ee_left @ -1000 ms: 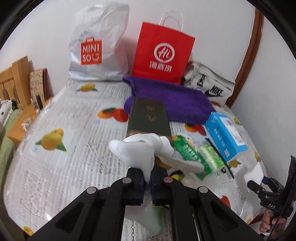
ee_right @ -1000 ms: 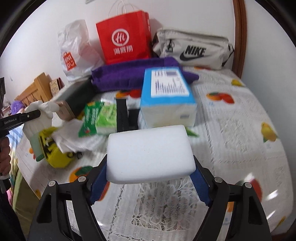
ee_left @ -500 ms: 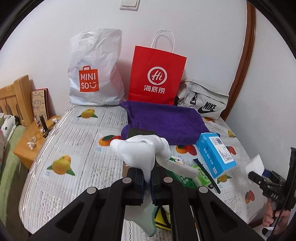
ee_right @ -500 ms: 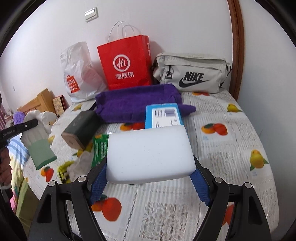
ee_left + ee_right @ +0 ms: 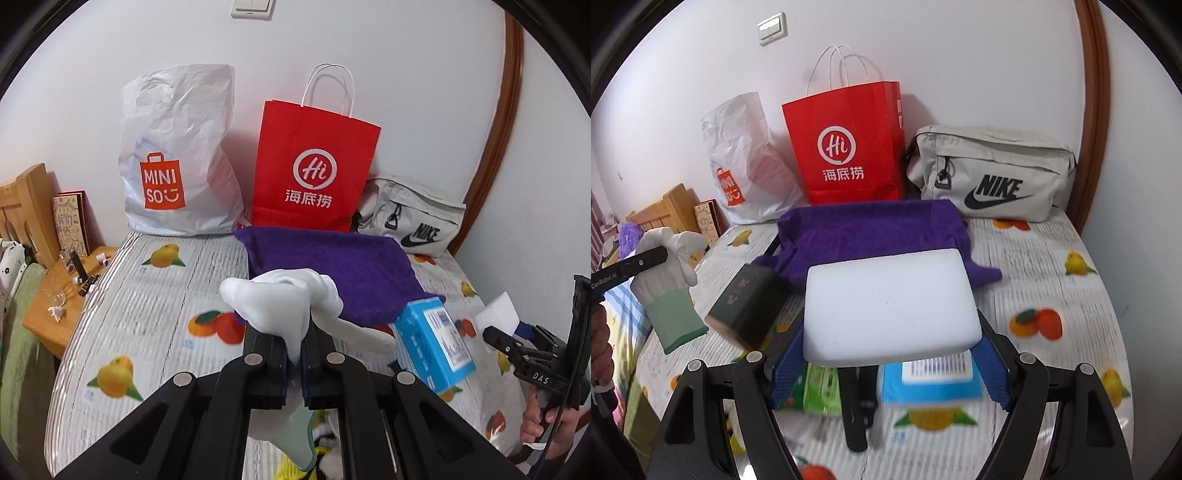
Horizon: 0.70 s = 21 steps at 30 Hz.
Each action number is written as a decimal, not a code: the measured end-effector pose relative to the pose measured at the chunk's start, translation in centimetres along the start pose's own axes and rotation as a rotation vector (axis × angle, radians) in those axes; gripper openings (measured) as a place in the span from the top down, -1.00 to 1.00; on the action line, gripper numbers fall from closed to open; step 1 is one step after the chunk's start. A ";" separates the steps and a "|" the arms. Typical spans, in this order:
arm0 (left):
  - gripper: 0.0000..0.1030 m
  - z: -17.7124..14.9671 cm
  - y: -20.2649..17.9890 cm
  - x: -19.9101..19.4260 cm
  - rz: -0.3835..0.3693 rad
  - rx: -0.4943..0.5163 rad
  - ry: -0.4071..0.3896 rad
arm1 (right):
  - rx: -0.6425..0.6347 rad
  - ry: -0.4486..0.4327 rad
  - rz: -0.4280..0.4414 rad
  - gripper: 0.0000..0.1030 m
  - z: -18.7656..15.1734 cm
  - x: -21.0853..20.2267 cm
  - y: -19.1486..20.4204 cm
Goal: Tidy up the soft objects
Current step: 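Lower the glove onto the purple towel with the left tool while the right tool sets the sponge there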
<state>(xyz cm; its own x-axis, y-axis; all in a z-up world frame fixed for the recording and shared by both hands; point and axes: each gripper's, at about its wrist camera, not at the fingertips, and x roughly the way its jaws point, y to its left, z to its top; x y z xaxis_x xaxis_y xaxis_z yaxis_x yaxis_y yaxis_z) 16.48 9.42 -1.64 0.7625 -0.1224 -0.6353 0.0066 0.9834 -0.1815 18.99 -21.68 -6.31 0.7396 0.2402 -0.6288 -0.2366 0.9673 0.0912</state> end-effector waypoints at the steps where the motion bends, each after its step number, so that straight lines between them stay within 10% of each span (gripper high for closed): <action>1: 0.89 0.4 0.1 0.3 0.003 -0.005 -0.001 | -0.003 0.005 -0.001 -0.56 0.5 0.6 0.0; 21: 0.89 6.7 0.1 10.2 -0.028 -0.013 0.041 | -0.012 0.142 0.006 -0.57 7.5 14.6 -2.3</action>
<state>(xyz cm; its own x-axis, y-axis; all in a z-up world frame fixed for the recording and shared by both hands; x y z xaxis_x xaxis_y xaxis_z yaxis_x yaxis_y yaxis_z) 28.57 9.17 -3.12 0.7353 -0.1555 -0.6597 0.0188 0.9776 -0.2095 35.07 -19.83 -9.92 0.6417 0.2312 -0.7313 -0.2491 0.9646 0.0863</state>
